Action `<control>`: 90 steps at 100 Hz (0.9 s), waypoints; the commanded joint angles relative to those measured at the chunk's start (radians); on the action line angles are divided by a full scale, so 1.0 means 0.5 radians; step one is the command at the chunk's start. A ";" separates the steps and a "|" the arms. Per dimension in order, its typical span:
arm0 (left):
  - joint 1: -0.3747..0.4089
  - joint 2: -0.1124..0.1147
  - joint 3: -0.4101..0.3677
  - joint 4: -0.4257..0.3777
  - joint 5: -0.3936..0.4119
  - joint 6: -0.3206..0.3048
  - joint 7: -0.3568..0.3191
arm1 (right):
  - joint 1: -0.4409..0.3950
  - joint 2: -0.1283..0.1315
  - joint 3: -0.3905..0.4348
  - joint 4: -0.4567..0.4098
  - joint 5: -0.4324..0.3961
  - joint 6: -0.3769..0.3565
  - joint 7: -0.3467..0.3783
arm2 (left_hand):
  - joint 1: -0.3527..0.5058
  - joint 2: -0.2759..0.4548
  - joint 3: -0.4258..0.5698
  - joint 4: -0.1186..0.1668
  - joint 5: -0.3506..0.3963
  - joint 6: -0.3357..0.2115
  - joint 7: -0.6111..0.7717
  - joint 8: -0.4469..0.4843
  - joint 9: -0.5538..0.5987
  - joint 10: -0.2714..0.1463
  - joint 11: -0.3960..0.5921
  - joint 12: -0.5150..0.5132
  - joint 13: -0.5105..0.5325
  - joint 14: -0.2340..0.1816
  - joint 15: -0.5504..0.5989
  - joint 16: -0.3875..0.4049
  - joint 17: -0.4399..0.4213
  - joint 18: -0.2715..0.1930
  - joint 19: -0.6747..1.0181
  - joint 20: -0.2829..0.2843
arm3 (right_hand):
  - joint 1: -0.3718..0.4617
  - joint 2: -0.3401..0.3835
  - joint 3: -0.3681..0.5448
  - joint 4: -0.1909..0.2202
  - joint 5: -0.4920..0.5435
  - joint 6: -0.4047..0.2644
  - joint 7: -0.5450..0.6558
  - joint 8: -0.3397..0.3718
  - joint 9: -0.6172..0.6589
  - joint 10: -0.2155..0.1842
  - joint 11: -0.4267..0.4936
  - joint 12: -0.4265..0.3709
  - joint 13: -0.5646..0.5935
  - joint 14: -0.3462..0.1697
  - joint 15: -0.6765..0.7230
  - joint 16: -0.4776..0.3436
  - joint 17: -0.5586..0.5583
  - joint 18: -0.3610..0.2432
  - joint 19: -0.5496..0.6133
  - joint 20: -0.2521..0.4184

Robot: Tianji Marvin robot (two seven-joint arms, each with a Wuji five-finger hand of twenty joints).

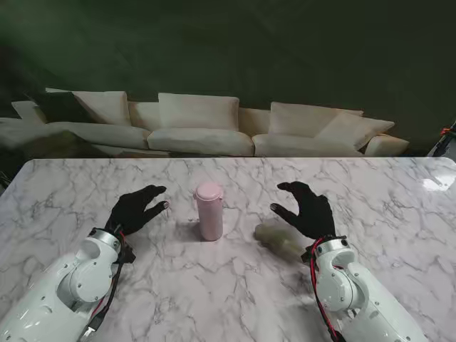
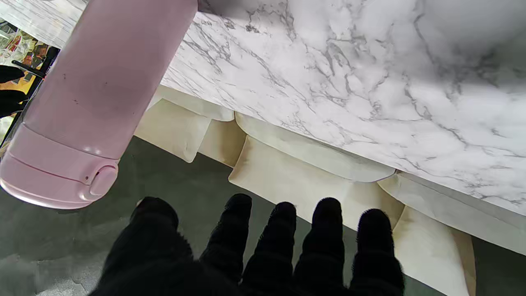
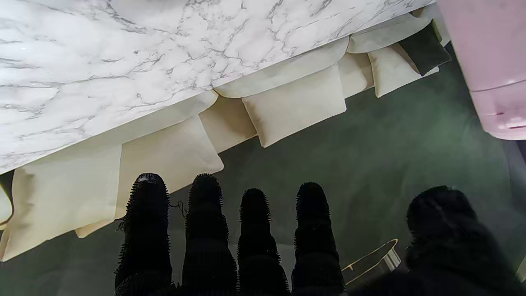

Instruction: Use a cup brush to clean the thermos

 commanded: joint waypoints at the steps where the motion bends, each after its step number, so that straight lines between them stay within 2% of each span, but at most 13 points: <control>1: -0.003 -0.001 0.002 -0.001 0.004 0.001 -0.024 | -0.019 -0.002 0.006 -0.012 -0.009 0.025 -0.010 | 0.064 0.016 -0.004 -0.001 -0.015 0.019 -0.025 0.021 0.014 -0.005 0.009 0.024 0.038 -0.001 0.008 0.020 -0.022 0.027 0.033 0.016 | 0.035 0.031 -0.033 0.044 0.007 0.027 0.024 -0.041 0.000 -0.022 0.027 0.010 -0.004 -0.060 0.031 0.000 -0.025 -0.019 -0.008 -0.017; 17: 0.000 -0.001 -0.008 0.000 0.006 -0.008 -0.022 | -0.028 -0.006 0.016 -0.021 -0.008 0.039 -0.031 | 0.059 0.015 -0.004 -0.002 -0.030 0.019 -0.031 0.020 -0.019 -0.003 -0.003 0.016 0.035 -0.006 0.003 0.016 -0.020 0.014 0.020 0.005 | 0.048 0.030 -0.032 0.046 0.012 0.034 0.028 -0.044 -0.006 -0.017 0.043 0.017 -0.008 -0.064 0.042 0.004 -0.025 -0.025 -0.002 -0.014; 29: 0.005 -0.004 -0.019 0.001 0.000 -0.022 -0.006 | -0.036 -0.006 0.018 -0.033 -0.008 0.053 -0.025 | 0.025 0.007 -0.004 -0.003 -0.060 0.011 -0.044 0.013 -0.163 -0.026 -0.056 -0.068 0.034 -0.037 -0.030 -0.023 0.013 -0.028 -0.009 -0.033 | 0.052 0.028 -0.034 0.047 0.010 0.037 0.029 -0.047 -0.013 -0.015 0.046 0.017 -0.017 -0.061 0.045 0.005 -0.030 -0.024 -0.002 -0.013; 41: 0.007 -0.005 -0.031 0.006 -0.019 -0.054 -0.005 | -0.047 -0.005 0.023 -0.050 -0.021 0.066 -0.031 | -0.050 -0.038 -0.008 -0.006 -0.140 0.006 -0.093 -0.025 -0.306 -0.005 -0.099 -0.199 0.007 -0.097 -0.071 -0.100 0.050 -0.156 -0.011 -0.093 | 0.060 0.027 -0.034 0.049 0.013 0.040 0.031 -0.049 -0.014 -0.011 0.049 0.017 -0.016 -0.061 0.050 0.006 -0.028 -0.021 0.001 -0.012; 51: 0.005 -0.004 -0.036 0.012 -0.011 -0.073 0.000 | -0.054 -0.007 0.024 -0.063 -0.013 0.079 -0.029 | -0.191 -0.098 -0.007 -0.008 -0.194 0.027 -0.114 -0.059 -0.347 -0.010 -0.100 -0.246 -0.049 -0.146 -0.093 -0.159 -0.021 -0.290 -0.114 -0.234 | 0.064 0.024 -0.034 0.050 0.016 0.041 0.033 -0.049 -0.015 -0.009 0.054 0.019 -0.017 -0.062 0.054 0.007 -0.033 -0.023 -0.001 -0.012; 59: 0.007 0.002 -0.045 0.000 0.002 -0.084 -0.022 | -0.059 -0.006 0.021 -0.067 -0.022 0.088 -0.031 | -0.296 -0.219 -0.007 -0.008 -0.274 0.046 -0.152 -0.090 -0.403 -0.014 -0.110 -0.266 -0.097 -0.175 -0.113 -0.190 -0.041 -0.360 -0.150 -0.289 | 0.070 0.019 -0.033 0.051 0.017 0.042 0.033 -0.050 -0.014 -0.008 0.057 0.019 -0.019 -0.062 0.056 0.008 -0.040 -0.022 -0.004 -0.013; 66: 0.008 0.008 -0.050 -0.012 0.013 -0.102 -0.049 | -0.070 -0.005 0.024 -0.073 -0.032 0.096 -0.036 | -0.381 -0.331 0.000 -0.008 -0.348 0.069 -0.201 -0.134 -0.473 0.031 -0.130 -0.317 -0.131 -0.194 -0.135 -0.228 -0.029 -0.400 -0.162 -0.320 | 0.071 0.018 -0.033 0.051 0.018 0.043 0.034 -0.050 -0.014 -0.009 0.058 0.020 -0.021 -0.061 0.058 0.008 -0.039 -0.024 -0.004 -0.013; 75: -0.003 0.023 -0.057 -0.022 0.029 -0.140 -0.120 | -0.081 -0.005 0.035 -0.073 -0.046 0.098 -0.054 | -0.472 -0.499 0.000 -0.011 -0.448 0.107 -0.249 -0.211 -0.528 0.051 -0.149 -0.402 -0.153 -0.224 -0.154 -0.282 -0.004 -0.436 -0.143 -0.337 | 0.073 0.014 -0.033 0.052 0.017 0.044 0.033 -0.051 -0.013 -0.010 0.060 0.020 -0.022 -0.059 0.060 0.009 -0.040 -0.021 -0.004 -0.012; 81: -0.009 0.046 -0.081 -0.048 0.045 -0.168 -0.247 | -0.087 -0.006 0.048 -0.075 -0.041 0.094 -0.059 | -0.527 -0.601 -0.002 -0.015 -0.482 0.151 -0.243 -0.243 -0.551 0.048 -0.158 -0.441 -0.174 -0.238 -0.156 -0.308 -0.006 -0.457 -0.122 -0.346 | 0.073 0.015 -0.032 0.053 0.015 0.046 0.031 -0.052 -0.019 -0.006 0.060 0.020 -0.028 -0.061 0.060 0.009 -0.047 -0.024 -0.007 -0.013; 87: -0.026 0.066 -0.101 -0.060 0.060 -0.215 -0.351 | -0.097 -0.008 0.063 -0.085 -0.035 0.090 -0.061 | -0.580 -0.665 -0.002 -0.020 -0.529 0.135 -0.259 -0.277 -0.579 -0.009 -0.151 -0.456 -0.208 -0.283 -0.162 -0.330 -0.027 -0.486 -0.123 -0.360 | 0.076 0.012 -0.032 0.053 0.011 0.049 0.030 -0.052 -0.024 -0.005 0.060 0.020 -0.034 -0.058 0.060 0.010 -0.049 -0.024 -0.008 -0.013; 90: -0.038 0.079 -0.109 -0.063 0.064 -0.236 -0.420 | -0.101 -0.009 0.070 -0.089 -0.036 0.085 -0.071 | -0.621 -0.673 0.006 -0.022 -0.526 0.087 -0.272 -0.329 -0.593 -0.078 -0.149 -0.448 -0.229 -0.333 -0.175 -0.349 -0.041 -0.502 -0.133 -0.366 | 0.078 0.011 -0.031 0.053 0.011 0.051 0.030 -0.052 -0.024 -0.007 0.062 0.020 -0.033 -0.060 0.061 0.010 -0.051 -0.025 -0.008 -0.013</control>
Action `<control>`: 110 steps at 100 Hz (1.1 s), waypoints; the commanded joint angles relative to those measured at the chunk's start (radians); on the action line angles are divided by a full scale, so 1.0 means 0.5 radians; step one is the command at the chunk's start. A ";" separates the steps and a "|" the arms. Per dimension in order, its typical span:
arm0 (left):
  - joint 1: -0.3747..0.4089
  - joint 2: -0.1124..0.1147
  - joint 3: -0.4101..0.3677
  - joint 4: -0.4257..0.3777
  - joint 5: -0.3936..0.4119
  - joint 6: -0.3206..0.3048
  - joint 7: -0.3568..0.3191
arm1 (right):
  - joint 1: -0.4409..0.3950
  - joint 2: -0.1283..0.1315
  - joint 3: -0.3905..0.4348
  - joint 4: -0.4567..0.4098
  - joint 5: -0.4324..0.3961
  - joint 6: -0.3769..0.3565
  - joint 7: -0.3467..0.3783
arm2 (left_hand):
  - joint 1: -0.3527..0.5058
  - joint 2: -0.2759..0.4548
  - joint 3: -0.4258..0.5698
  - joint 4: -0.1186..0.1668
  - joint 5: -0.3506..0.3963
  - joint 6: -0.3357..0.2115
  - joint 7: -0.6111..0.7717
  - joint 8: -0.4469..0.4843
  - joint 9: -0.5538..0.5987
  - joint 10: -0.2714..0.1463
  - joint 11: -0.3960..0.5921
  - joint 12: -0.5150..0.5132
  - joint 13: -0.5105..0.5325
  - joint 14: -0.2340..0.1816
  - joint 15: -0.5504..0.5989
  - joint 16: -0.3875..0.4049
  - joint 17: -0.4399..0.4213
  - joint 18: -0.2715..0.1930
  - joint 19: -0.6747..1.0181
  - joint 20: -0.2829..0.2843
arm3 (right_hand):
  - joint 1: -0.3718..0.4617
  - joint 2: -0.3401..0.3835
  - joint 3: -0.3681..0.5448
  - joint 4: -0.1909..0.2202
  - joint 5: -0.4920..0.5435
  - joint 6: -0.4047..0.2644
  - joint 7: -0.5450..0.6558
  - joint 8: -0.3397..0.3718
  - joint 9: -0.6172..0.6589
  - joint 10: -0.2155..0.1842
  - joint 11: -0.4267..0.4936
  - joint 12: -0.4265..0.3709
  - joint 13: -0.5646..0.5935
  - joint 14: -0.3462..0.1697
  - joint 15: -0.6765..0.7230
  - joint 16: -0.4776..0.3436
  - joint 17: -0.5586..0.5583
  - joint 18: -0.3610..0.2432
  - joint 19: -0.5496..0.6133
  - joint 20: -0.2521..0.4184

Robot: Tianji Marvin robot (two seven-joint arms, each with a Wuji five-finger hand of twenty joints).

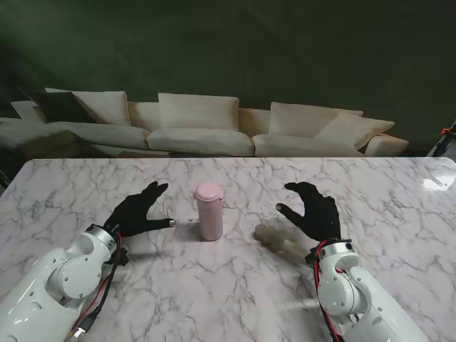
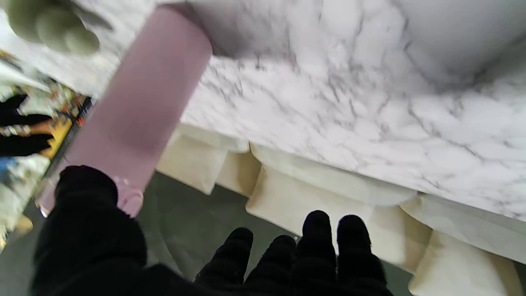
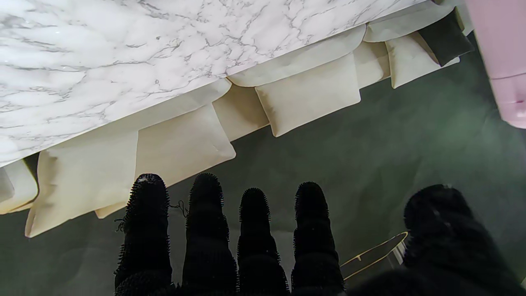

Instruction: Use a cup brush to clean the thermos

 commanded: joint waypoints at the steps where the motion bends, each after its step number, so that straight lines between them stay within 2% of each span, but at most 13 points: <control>1: -0.041 0.047 -0.006 -0.015 0.015 -0.040 -0.073 | -0.023 -0.003 0.017 -0.016 0.005 -0.005 -0.018 | -0.115 -0.047 -0.005 -0.023 -0.089 -0.047 -0.047 -0.079 -0.126 -0.116 -0.031 -0.030 -0.101 -0.129 -0.074 -0.048 -0.046 -0.099 -0.038 -0.045 | 0.051 0.010 -0.031 0.040 0.011 0.031 0.007 -0.033 -0.023 -0.008 0.036 0.016 -0.034 -0.044 0.033 0.010 -0.046 -0.025 -0.008 -0.013; 4: -0.060 0.059 -0.006 -0.007 0.022 -0.064 -0.130 | -0.026 -0.004 0.024 -0.019 0.000 -0.009 -0.031 | -0.155 -0.044 -0.007 -0.024 -0.089 -0.117 -0.056 -0.119 -0.136 -0.224 -0.021 -0.017 -0.113 -0.188 -0.089 -0.059 -0.054 -0.082 -0.049 -0.041 | 0.053 0.006 -0.030 0.040 0.013 0.032 0.007 -0.032 -0.021 -0.005 0.038 0.017 -0.031 -0.045 0.035 0.011 -0.045 -0.025 -0.008 -0.012; 11: -0.120 0.077 0.018 0.050 0.022 -0.109 -0.204 | -0.034 -0.006 0.038 -0.024 -0.008 -0.017 -0.053 | -0.179 -0.058 -0.002 -0.023 -0.086 -0.172 -0.037 -0.152 -0.137 -0.281 -0.008 0.007 -0.093 -0.201 -0.088 -0.058 -0.024 -0.033 -0.029 0.007 | 0.055 0.002 -0.028 0.041 0.016 0.032 0.008 -0.032 -0.017 -0.007 0.043 0.018 -0.027 -0.044 0.040 0.013 -0.043 -0.025 -0.006 -0.011; 19: -0.187 0.088 0.078 0.124 0.009 -0.104 -0.265 | -0.038 -0.009 0.047 -0.026 0.000 -0.021 -0.062 | -0.176 -0.070 0.000 -0.023 -0.080 -0.168 -0.015 -0.135 -0.123 -0.282 0.006 0.025 -0.064 -0.193 -0.079 -0.046 0.006 -0.011 -0.009 0.052 | 0.057 -0.001 -0.025 0.042 0.019 0.036 0.011 -0.030 -0.016 -0.004 0.049 0.021 -0.031 -0.045 0.042 0.015 -0.047 -0.026 -0.006 -0.010; 26: -0.248 0.092 0.145 0.198 0.015 -0.110 -0.272 | -0.038 -0.010 0.051 -0.026 0.005 -0.020 -0.062 | -0.170 -0.082 0.001 -0.021 -0.088 -0.156 0.005 -0.009 -0.084 -0.278 0.026 0.089 -0.011 -0.187 -0.058 -0.004 0.050 -0.026 0.048 0.175 | 0.057 -0.001 -0.024 0.043 0.017 0.035 0.011 -0.029 -0.016 -0.007 0.053 0.022 -0.032 -0.047 0.045 0.017 -0.048 -0.027 -0.006 -0.009; 35: -0.311 0.093 0.229 0.259 -0.019 -0.100 -0.291 | -0.039 -0.011 0.052 -0.029 0.006 -0.016 -0.063 | -0.166 -0.109 0.001 -0.019 -0.090 -0.146 0.018 0.055 -0.056 -0.309 0.045 0.121 0.025 -0.199 -0.037 0.029 0.064 -0.068 0.114 0.236 | 0.058 -0.003 -0.022 0.043 0.018 0.039 0.012 -0.027 -0.019 -0.007 0.057 0.024 -0.035 -0.043 0.049 0.019 -0.050 -0.026 -0.006 -0.008; 49: -0.395 0.090 0.359 0.313 -0.110 -0.068 -0.330 | -0.047 -0.011 0.056 -0.042 0.002 -0.011 -0.066 | -0.178 -0.121 0.003 -0.020 -0.093 -0.111 0.038 0.124 -0.019 -0.335 0.069 0.155 0.037 -0.214 -0.040 0.052 0.048 -0.085 0.162 0.276 | 0.055 -0.003 -0.020 0.043 0.016 0.041 0.014 -0.024 -0.019 -0.005 0.066 0.027 -0.038 -0.046 0.054 0.022 -0.052 -0.028 -0.005 -0.006; 73: -0.521 0.077 0.546 0.404 -0.185 -0.026 -0.322 | -0.062 -0.013 0.063 -0.064 0.001 -0.002 -0.074 | -0.167 -0.209 0.004 -0.018 -0.105 -0.012 0.121 0.297 0.003 -0.328 0.109 0.225 0.044 -0.222 -0.041 0.070 0.050 -0.089 0.191 0.292 | 0.056 -0.010 -0.015 0.043 0.014 0.043 0.017 -0.018 -0.024 -0.002 0.077 0.031 -0.042 -0.049 0.062 0.026 -0.058 -0.030 -0.008 -0.005; 110: -0.655 0.047 0.695 0.530 -0.370 0.033 -0.319 | -0.071 -0.011 0.058 -0.082 -0.002 -0.001 -0.066 | -0.176 -0.243 0.005 -0.019 -0.106 0.041 0.088 0.344 -0.020 -0.310 0.091 0.236 0.018 -0.236 -0.056 0.066 0.015 -0.098 0.148 0.271 | 0.047 -0.035 -0.006 0.044 0.004 0.043 0.017 -0.012 -0.036 -0.003 0.088 0.034 -0.049 -0.054 0.069 0.030 -0.063 -0.029 -0.010 -0.004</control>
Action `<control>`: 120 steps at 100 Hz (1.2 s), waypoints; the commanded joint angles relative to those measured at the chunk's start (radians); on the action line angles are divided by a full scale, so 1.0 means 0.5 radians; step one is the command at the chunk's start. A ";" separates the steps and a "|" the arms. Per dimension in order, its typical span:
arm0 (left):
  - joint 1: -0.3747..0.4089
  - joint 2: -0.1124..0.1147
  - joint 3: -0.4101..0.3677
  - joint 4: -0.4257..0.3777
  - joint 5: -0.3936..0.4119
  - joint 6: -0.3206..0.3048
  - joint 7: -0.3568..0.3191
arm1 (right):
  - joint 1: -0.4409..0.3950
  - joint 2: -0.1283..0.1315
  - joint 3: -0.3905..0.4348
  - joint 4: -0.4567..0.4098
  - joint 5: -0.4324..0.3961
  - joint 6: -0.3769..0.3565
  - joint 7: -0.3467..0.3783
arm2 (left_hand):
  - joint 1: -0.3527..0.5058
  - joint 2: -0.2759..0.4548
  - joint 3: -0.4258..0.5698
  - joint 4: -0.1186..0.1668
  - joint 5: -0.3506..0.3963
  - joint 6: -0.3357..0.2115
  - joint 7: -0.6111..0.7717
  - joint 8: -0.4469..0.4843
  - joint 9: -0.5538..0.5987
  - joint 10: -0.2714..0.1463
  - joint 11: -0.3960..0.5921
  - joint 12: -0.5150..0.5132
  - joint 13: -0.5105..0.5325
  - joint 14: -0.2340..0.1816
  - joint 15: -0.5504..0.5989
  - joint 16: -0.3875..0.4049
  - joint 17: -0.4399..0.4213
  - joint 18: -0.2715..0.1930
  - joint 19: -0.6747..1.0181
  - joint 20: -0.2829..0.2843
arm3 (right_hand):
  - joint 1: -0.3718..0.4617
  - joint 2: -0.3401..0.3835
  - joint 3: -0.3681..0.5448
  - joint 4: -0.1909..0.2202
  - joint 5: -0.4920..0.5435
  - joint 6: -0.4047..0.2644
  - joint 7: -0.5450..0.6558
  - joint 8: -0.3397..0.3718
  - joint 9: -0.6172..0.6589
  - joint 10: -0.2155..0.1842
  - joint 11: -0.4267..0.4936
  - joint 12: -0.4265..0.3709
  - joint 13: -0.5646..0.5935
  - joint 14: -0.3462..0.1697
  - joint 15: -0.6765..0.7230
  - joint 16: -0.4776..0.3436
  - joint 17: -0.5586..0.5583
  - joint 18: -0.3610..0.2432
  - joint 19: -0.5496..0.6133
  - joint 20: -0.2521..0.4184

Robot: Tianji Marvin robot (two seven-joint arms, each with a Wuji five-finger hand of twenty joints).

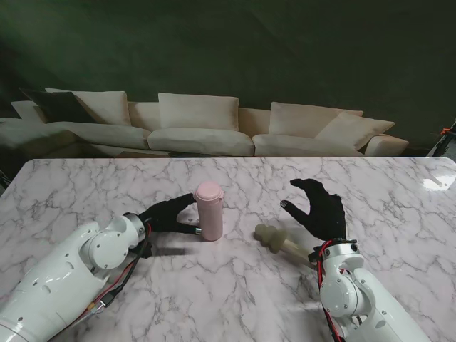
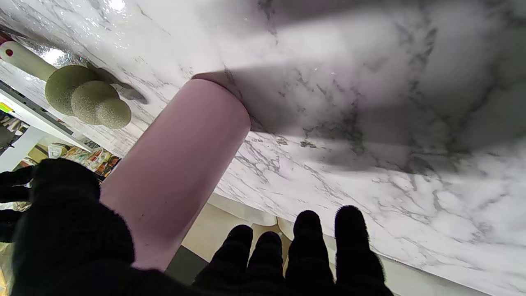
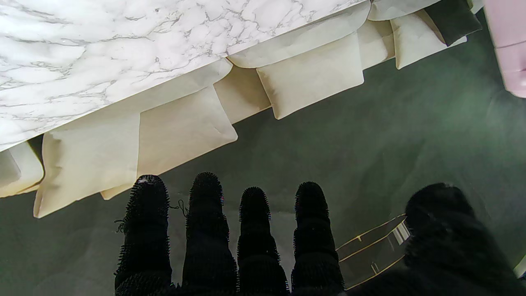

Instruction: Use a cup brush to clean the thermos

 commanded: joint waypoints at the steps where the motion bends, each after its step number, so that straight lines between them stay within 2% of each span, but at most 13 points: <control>1: -0.027 -0.019 0.021 0.021 -0.015 0.015 -0.029 | -0.012 -0.005 -0.001 -0.008 0.001 -0.005 0.005 | -0.090 -0.084 0.008 -0.019 -0.060 0.046 -0.015 0.032 0.019 -0.025 -0.016 0.020 0.008 -0.068 -0.019 0.008 -0.046 -0.075 -0.007 0.022 | 0.044 -0.013 -0.003 0.042 0.003 0.043 0.017 -0.012 -0.035 -0.005 0.041 0.014 -0.048 -0.054 0.027 0.030 -0.040 -0.029 -0.011 -0.004; 8: -0.050 -0.021 0.048 0.038 -0.015 0.020 -0.025 | -0.011 -0.004 -0.004 -0.007 -0.006 -0.008 0.001 | -0.092 -0.068 0.010 -0.020 -0.061 0.014 -0.057 0.016 -0.024 -0.046 -0.036 0.008 -0.023 -0.060 -0.028 0.002 -0.064 -0.063 -0.070 -0.004 | 0.039 -0.017 0.002 0.043 0.000 0.045 0.017 -0.011 -0.036 -0.006 0.043 0.014 -0.048 -0.054 0.027 0.030 -0.040 -0.029 -0.011 -0.003; 15: -0.071 -0.024 0.076 0.053 -0.027 0.027 -0.028 | -0.010 -0.003 -0.006 -0.006 -0.010 -0.009 0.000 | -0.092 -0.057 0.010 -0.017 -0.043 -0.042 -0.117 -0.116 -0.091 -0.026 -0.084 -0.033 -0.065 -0.006 -0.031 0.002 -0.093 0.008 -0.148 -0.015 | 0.037 -0.020 0.007 0.043 -0.001 0.047 0.016 -0.010 -0.039 -0.007 0.043 0.014 -0.051 -0.056 0.028 0.030 -0.042 -0.030 -0.012 -0.004; 20: -0.088 -0.023 0.098 0.062 -0.029 0.033 -0.036 | -0.008 -0.003 -0.008 -0.005 -0.009 -0.010 0.000 | -0.095 -0.054 0.011 -0.017 -0.047 -0.064 -0.118 -0.134 -0.109 -0.024 -0.099 -0.043 -0.071 -0.024 -0.033 0.001 -0.112 0.046 -0.173 -0.018 | 0.035 -0.020 0.011 0.043 -0.002 0.046 0.016 -0.010 -0.043 -0.003 0.044 0.014 -0.053 -0.058 0.028 0.031 -0.045 -0.030 -0.014 -0.004; 24: -0.101 -0.024 0.115 0.071 -0.032 0.038 -0.042 | -0.006 -0.003 -0.009 -0.003 -0.009 -0.010 0.000 | -0.099 -0.044 0.011 -0.017 -0.041 -0.083 -0.143 -0.241 -0.114 -0.016 -0.106 -0.048 -0.078 -0.032 -0.038 -0.004 -0.105 0.057 -0.225 -0.007 | 0.035 -0.022 0.015 0.043 -0.003 0.048 0.016 -0.009 -0.045 -0.005 0.045 0.015 -0.054 -0.057 0.028 0.031 -0.045 -0.030 -0.014 -0.004; 30: -0.118 -0.026 0.137 0.084 -0.039 0.046 -0.042 | -0.004 -0.003 -0.012 -0.001 -0.010 -0.009 0.001 | -0.097 -0.037 0.013 -0.016 -0.042 -0.095 -0.149 -0.310 -0.116 -0.011 -0.109 -0.054 -0.087 -0.035 -0.041 -0.005 -0.108 0.058 -0.250 0.007 | 0.029 -0.024 0.017 0.042 -0.004 0.048 0.016 -0.008 -0.048 -0.005 0.047 0.015 -0.053 -0.057 0.030 0.032 -0.047 -0.029 -0.015 -0.004; 62: -0.161 -0.041 0.209 0.124 -0.091 0.051 -0.025 | 0.006 0.001 -0.023 0.007 -0.031 0.000 0.002 | -0.097 -0.023 0.012 -0.014 -0.041 -0.106 -0.148 -0.395 -0.120 0.015 -0.112 -0.073 -0.091 -0.031 -0.043 -0.004 -0.086 0.078 -0.306 0.036 | 0.051 -0.073 0.048 0.040 -0.005 0.056 0.020 -0.002 -0.058 -0.003 0.059 0.019 -0.055 -0.061 0.036 0.034 -0.049 -0.029 -0.016 -0.002; 81: -0.176 -0.043 0.228 0.124 -0.102 0.055 -0.031 | 0.013 0.002 -0.030 0.012 -0.037 0.005 0.003 | -0.100 -0.019 0.011 -0.014 -0.039 -0.078 -0.137 -0.411 -0.119 0.050 -0.105 -0.066 -0.080 -0.008 -0.036 -0.001 -0.061 0.071 -0.321 0.059 | 0.051 -0.075 0.055 0.038 -0.008 0.056 0.021 0.000 -0.068 -0.003 0.062 0.020 -0.060 -0.065 0.037 0.034 -0.053 -0.029 -0.018 -0.002; 100: -0.222 -0.056 0.280 0.142 -0.140 0.082 -0.029 | 0.016 0.004 -0.035 0.016 -0.054 0.009 -0.004 | -0.113 -0.017 0.007 -0.020 -0.033 0.100 -0.098 -0.358 -0.101 0.088 -0.081 -0.019 -0.064 -0.001 -0.027 0.006 -0.033 0.040 -0.318 0.089 | 0.074 -0.104 0.066 0.037 -0.022 0.065 0.021 0.002 -0.075 -0.004 0.069 0.021 -0.058 -0.066 0.041 0.035 -0.053 -0.029 -0.018 0.000; 113: -0.255 -0.086 0.319 0.188 -0.228 0.108 0.015 | 0.020 0.002 -0.040 0.023 -0.059 0.014 -0.017 | -0.124 -0.048 0.002 -0.022 -0.040 0.113 -0.101 -0.332 -0.105 0.091 -0.085 -0.004 -0.085 -0.009 -0.037 0.001 -0.043 0.013 -0.319 0.094 | 0.074 -0.105 0.067 0.036 -0.104 0.090 -0.004 -0.003 -0.102 -0.005 0.069 0.022 -0.068 -0.071 0.039 0.033 -0.056 -0.031 -0.021 -0.001; 120: -0.270 -0.111 0.345 0.215 -0.322 0.149 0.032 | 0.026 0.001 -0.046 0.029 -0.054 0.013 -0.022 | -0.120 -0.079 0.002 -0.023 -0.050 0.060 -0.122 -0.342 -0.120 0.090 -0.097 -0.008 -0.095 0.002 -0.043 -0.003 -0.046 0.011 -0.327 0.089 | 0.073 -0.109 0.068 0.036 -0.150 0.099 -0.013 -0.003 -0.128 -0.010 0.071 0.023 -0.074 -0.072 0.038 0.033 -0.059 -0.034 -0.023 -0.001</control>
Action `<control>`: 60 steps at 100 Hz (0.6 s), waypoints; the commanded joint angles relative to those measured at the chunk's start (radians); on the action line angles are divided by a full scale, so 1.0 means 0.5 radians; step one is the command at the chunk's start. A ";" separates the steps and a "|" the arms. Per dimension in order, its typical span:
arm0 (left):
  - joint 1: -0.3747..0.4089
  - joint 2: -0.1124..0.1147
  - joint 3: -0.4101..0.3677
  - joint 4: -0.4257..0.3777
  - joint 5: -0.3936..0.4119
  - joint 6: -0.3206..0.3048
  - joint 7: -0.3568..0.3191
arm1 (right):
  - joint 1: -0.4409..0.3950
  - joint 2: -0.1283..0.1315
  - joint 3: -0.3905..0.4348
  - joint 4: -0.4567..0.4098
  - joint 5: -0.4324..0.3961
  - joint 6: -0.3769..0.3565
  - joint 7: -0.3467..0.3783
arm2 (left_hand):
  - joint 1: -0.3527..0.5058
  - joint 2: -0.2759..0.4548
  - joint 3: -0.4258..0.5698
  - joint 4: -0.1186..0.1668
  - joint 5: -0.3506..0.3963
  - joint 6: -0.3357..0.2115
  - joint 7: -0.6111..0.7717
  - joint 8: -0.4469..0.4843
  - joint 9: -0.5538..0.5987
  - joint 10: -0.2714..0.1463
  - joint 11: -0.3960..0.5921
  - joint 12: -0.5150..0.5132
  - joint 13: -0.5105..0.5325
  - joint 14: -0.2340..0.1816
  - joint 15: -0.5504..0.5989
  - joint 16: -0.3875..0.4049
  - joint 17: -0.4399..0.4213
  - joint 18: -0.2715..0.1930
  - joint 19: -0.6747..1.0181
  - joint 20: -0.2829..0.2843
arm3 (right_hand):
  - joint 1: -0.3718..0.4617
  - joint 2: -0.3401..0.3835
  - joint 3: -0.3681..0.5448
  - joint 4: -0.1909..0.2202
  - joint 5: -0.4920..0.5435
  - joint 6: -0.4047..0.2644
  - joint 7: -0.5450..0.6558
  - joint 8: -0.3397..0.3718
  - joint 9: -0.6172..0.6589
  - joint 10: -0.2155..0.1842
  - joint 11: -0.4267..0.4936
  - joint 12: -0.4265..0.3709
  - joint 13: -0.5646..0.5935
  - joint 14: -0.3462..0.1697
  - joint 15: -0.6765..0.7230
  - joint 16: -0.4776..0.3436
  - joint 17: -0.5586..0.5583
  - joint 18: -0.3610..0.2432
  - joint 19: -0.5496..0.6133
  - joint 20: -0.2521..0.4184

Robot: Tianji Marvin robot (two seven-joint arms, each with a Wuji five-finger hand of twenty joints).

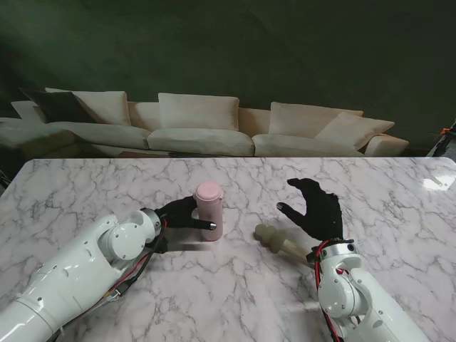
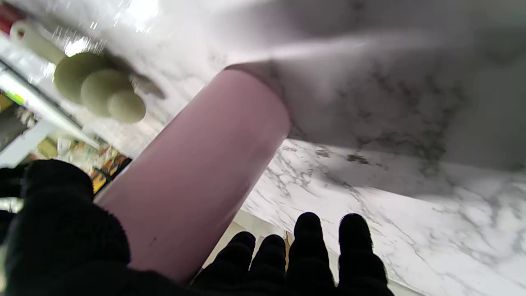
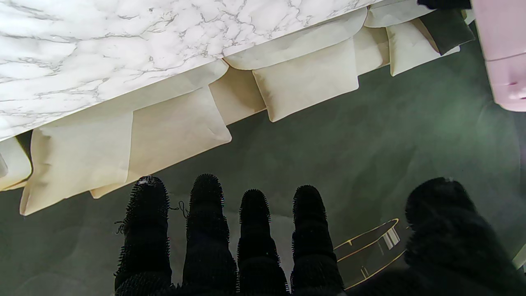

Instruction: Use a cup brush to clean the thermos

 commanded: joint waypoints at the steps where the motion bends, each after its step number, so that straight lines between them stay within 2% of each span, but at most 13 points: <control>1: -0.022 -0.049 0.026 0.028 -0.049 0.044 -0.008 | 0.006 -0.004 -0.009 0.013 0.004 0.010 -0.006 | -0.070 -0.061 0.000 -0.023 -0.050 -0.004 -0.020 0.008 -0.115 0.017 -0.023 0.016 -0.068 0.003 -0.041 -0.005 -0.006 -0.045 -0.076 0.036 | 0.052 -0.046 0.036 0.036 -0.109 0.047 -0.015 -0.003 -0.074 -0.009 0.046 0.020 -0.046 -0.069 0.033 0.033 -0.035 -0.033 -0.023 -0.001; 10: -0.053 -0.076 0.073 0.070 -0.141 0.093 -0.001 | 0.017 -0.003 -0.021 0.022 -0.004 0.011 -0.010 | -0.067 -0.112 0.004 -0.026 -0.040 -0.069 -0.053 -0.083 -0.120 0.037 -0.039 -0.027 -0.087 0.057 -0.038 -0.012 0.000 -0.029 -0.074 0.030 | 0.049 -0.051 0.039 0.037 -0.130 0.047 -0.011 0.003 -0.093 -0.006 0.057 0.023 -0.050 -0.070 0.035 0.033 -0.036 -0.034 -0.024 -0.001; 21: -0.081 -0.106 0.119 0.110 -0.223 0.123 0.023 | 0.027 -0.004 -0.031 0.033 -0.010 0.012 -0.020 | -0.046 -0.151 0.007 -0.026 -0.038 -0.199 -0.055 -0.134 -0.125 0.064 -0.044 -0.052 -0.106 0.227 -0.018 -0.001 0.032 0.075 -0.056 0.033 | 0.050 -0.052 0.044 0.037 -0.155 0.040 -0.013 0.007 -0.120 -0.009 0.062 0.024 -0.058 -0.072 0.035 0.033 -0.044 -0.032 -0.028 -0.001; 25: -0.088 -0.118 0.133 0.120 -0.259 0.142 0.030 | 0.031 -0.005 -0.035 0.038 -0.010 0.012 -0.026 | -0.001 -0.170 0.016 -0.021 -0.033 -0.295 -0.014 -0.109 -0.126 0.074 -0.039 -0.059 -0.119 0.274 -0.001 0.009 0.038 0.133 -0.041 0.033 | 0.051 -0.053 0.046 0.037 -0.174 0.037 -0.018 0.007 -0.137 -0.006 0.061 0.023 -0.063 -0.074 0.034 0.032 -0.049 -0.031 -0.032 -0.002; 31: -0.089 -0.153 0.148 0.151 -0.317 0.159 0.097 | 0.038 -0.007 -0.041 0.047 -0.014 0.012 -0.043 | 0.078 -0.157 0.014 -0.007 -0.021 -0.477 0.110 0.201 -0.124 0.054 -0.035 -0.059 -0.129 0.313 0.016 0.019 0.036 0.267 -0.004 0.027 | 0.054 -0.051 0.048 0.037 -0.167 0.025 -0.011 0.012 -0.150 -0.003 0.068 0.025 -0.064 -0.076 0.037 0.033 -0.050 -0.031 -0.032 -0.002; 34: -0.088 -0.170 0.153 0.161 -0.361 0.182 0.118 | 0.038 -0.006 -0.041 0.046 -0.016 0.013 -0.043 | 0.156 -0.161 0.032 0.004 0.116 -0.623 0.180 0.276 -0.120 0.020 -0.033 -0.051 -0.155 0.330 0.008 0.017 0.002 0.369 -0.014 0.023 | 0.052 -0.051 0.047 0.036 -0.172 0.024 -0.011 0.013 -0.156 -0.004 0.069 0.025 -0.068 -0.077 0.036 0.033 -0.056 -0.029 -0.035 -0.002; 36: -0.083 -0.185 0.154 0.168 -0.385 0.195 0.145 | 0.039 -0.007 -0.042 0.047 -0.016 0.013 -0.045 | 0.190 -0.161 0.036 0.009 0.188 -0.682 0.211 0.301 -0.119 0.007 -0.033 -0.049 -0.163 0.336 0.008 0.017 -0.008 0.424 -0.016 0.024 | 0.050 -0.049 0.047 0.036 -0.176 0.026 -0.012 0.013 -0.162 -0.004 0.069 0.024 -0.069 -0.075 0.037 0.033 -0.058 -0.028 -0.037 -0.003; 39: -0.072 -0.221 0.151 0.190 -0.441 0.201 0.229 | 0.040 -0.008 -0.043 0.050 -0.016 0.011 -0.051 | 0.301 -0.141 0.027 0.024 0.374 -0.748 0.310 0.390 -0.113 -0.023 -0.021 -0.009 -0.166 0.333 0.013 0.020 -0.025 0.519 -0.008 0.043 | 0.048 -0.047 0.047 0.036 -0.178 0.025 -0.012 0.014 -0.166 -0.003 0.072 0.025 -0.071 -0.078 0.037 0.033 -0.059 -0.026 -0.038 -0.003; 44: -0.052 -0.265 0.144 0.201 -0.530 0.241 0.308 | 0.042 -0.008 -0.043 0.053 -0.018 0.011 -0.057 | 0.516 -0.146 0.049 0.060 0.669 -0.763 0.479 0.504 -0.102 -0.085 -0.019 0.018 -0.229 0.310 -0.011 0.008 -0.095 0.590 -0.064 0.035 | 0.053 -0.047 0.049 0.036 -0.180 0.024 -0.012 0.016 -0.178 -0.002 0.072 0.023 -0.075 -0.080 0.038 0.033 -0.064 -0.026 -0.042 -0.003; 49: -0.049 -0.326 0.159 0.256 -0.559 0.230 0.466 | 0.045 -0.009 -0.046 0.058 -0.021 0.013 -0.069 | 0.748 -0.116 0.040 0.111 0.887 -0.734 0.763 0.729 0.012 -0.095 0.037 0.085 -0.197 0.323 0.012 0.019 -0.059 0.646 -0.054 0.083 | 0.051 -0.042 0.048 0.036 -0.187 0.025 -0.013 0.017 -0.188 -0.002 0.074 0.023 -0.077 -0.084 0.039 0.033 -0.066 -0.025 -0.044 -0.004; 55: -0.025 -0.373 0.148 0.255 -0.647 0.238 0.567 | 0.044 -0.011 -0.046 0.058 -0.017 0.014 -0.071 | 1.021 -0.230 0.087 0.183 0.988 -0.710 1.005 1.015 0.096 -0.138 0.088 0.116 -0.178 0.297 0.015 0.016 -0.066 0.629 -0.078 0.091 | 0.053 -0.042 0.048 0.035 -0.187 0.019 -0.011 0.019 -0.194 -0.002 0.078 0.023 -0.083 -0.082 0.038 0.033 -0.077 -0.023 -0.051 -0.006; 60: -0.021 -0.404 0.149 0.270 -0.670 0.213 0.644 | 0.043 -0.011 -0.046 0.058 -0.015 0.018 -0.072 | 1.108 -0.232 0.127 0.240 0.988 -0.667 1.225 1.145 0.223 -0.111 0.150 0.148 -0.087 0.309 0.039 0.014 0.004 0.639 -0.037 0.114 | 0.054 -0.041 0.047 0.035 -0.188 0.021 -0.011 0.020 -0.196 -0.002 0.080 0.022 -0.085 -0.081 0.039 0.033 -0.079 -0.022 -0.054 -0.006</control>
